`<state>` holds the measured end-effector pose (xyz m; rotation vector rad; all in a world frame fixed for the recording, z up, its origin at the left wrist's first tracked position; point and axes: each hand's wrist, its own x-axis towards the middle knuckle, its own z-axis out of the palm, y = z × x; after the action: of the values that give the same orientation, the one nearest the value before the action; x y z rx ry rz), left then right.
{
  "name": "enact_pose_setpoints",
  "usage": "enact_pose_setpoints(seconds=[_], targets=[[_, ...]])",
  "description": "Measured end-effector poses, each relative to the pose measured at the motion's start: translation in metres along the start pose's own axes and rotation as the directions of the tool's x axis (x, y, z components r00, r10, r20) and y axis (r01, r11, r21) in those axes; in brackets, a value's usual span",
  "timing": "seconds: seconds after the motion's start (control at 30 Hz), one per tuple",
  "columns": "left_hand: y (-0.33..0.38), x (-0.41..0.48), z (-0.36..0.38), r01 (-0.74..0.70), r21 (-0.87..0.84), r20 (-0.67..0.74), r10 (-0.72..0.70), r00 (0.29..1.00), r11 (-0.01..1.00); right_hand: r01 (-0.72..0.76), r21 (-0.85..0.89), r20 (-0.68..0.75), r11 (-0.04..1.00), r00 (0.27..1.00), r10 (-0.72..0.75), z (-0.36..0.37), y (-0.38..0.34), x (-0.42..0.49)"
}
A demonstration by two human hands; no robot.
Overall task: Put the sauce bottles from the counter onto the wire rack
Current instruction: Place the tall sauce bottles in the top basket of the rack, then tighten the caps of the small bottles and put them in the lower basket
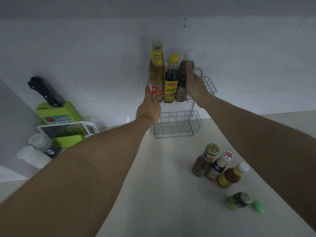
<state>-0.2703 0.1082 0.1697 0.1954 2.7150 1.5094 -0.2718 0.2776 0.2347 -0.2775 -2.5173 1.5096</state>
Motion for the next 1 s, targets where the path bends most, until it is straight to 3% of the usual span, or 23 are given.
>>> enact_pose_setpoints(seconds=[0.17,0.33,0.43,0.6,0.77,0.83,1.0], targets=[[-0.005,-0.008,0.003,0.172,0.1,0.086,-0.181,0.98,0.98,0.017,-0.003,0.106,1.0,0.994,-0.016,-0.01,0.003,-0.011],[-0.025,-0.034,0.033,0.172,0.083,0.116,-0.181,0.977,0.982,-0.004,-0.103,0.055,0.995,0.998,0.01,-0.024,0.017,-0.03],[-0.038,-0.053,0.062,0.169,0.088,0.251,-0.186,0.95,0.982,0.064,-0.182,0.078,0.981,0.996,-0.05,-0.04,0.031,-0.058],[-0.039,-0.094,0.11,0.084,0.066,0.577,-0.107,0.81,0.994,0.141,-0.54,0.357,0.83,0.931,0.074,-0.07,0.065,-0.109],[-0.038,-0.122,0.149,0.052,0.057,0.694,-0.077,0.716,0.997,0.234,-0.751,0.445,0.617,0.87,0.212,-0.076,0.098,-0.148],[-0.039,-0.129,0.159,0.067,0.027,0.666,-0.068,0.743,0.997,0.276,-0.762,0.464,0.586,0.864,0.196,-0.073,0.109,-0.156],[-0.038,-0.136,0.175,0.045,-0.007,0.527,-0.034,0.849,0.999,0.352,-0.69,0.465,0.632,0.885,0.015,-0.07,0.126,-0.153]])
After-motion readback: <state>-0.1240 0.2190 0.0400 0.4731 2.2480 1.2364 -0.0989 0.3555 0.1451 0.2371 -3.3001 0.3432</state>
